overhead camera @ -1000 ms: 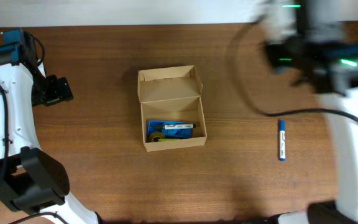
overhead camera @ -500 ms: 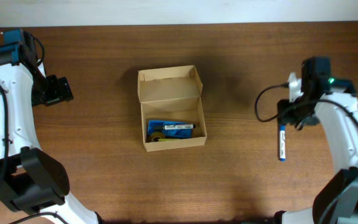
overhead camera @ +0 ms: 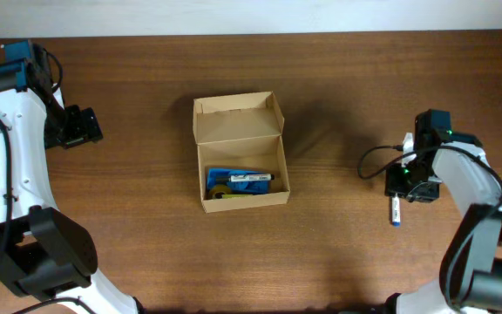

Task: Pack container
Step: 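Lower the right gripper onto the blue marker and grasp it, then carry the blue marker into the box and release it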

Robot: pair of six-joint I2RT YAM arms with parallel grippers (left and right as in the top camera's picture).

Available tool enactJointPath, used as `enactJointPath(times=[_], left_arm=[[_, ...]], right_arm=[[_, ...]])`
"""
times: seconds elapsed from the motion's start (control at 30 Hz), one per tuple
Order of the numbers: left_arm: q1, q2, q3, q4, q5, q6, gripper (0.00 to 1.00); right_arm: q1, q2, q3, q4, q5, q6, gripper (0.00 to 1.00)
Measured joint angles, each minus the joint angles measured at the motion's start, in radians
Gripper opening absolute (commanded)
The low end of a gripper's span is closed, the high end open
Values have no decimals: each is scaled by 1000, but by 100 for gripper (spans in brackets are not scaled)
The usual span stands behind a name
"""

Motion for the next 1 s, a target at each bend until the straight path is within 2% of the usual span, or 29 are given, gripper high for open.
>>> enactJointPath(times=[0.1,0.13,0.2,0.23,0.53,0.7,0.8,1.0], left_arm=[[0,0,0,0,0,0,100],[0,0,0,0,0,0,100],[0,0,0,0,0,0,100],[0,0,0,0,0,0,100],[0,0,0,0,0,0,100],[0,0,0,0,0,0,100],[0,0,0,0,0,0,100],[0,0,0,0,0,0,100]], right_arm=[[0,43,0,9,0,5,43],[0,57,0,10,0,6,35],[0,84,0,13,-4,12,6],[0,97,-1,15,-5,10,4],[0,106,1,18,-11,16,4],[0,106,39,-18,-82,-39,4],[0,106,146,-85,-163,-96,4],[29,99,529,-243,-279,-233,4]])
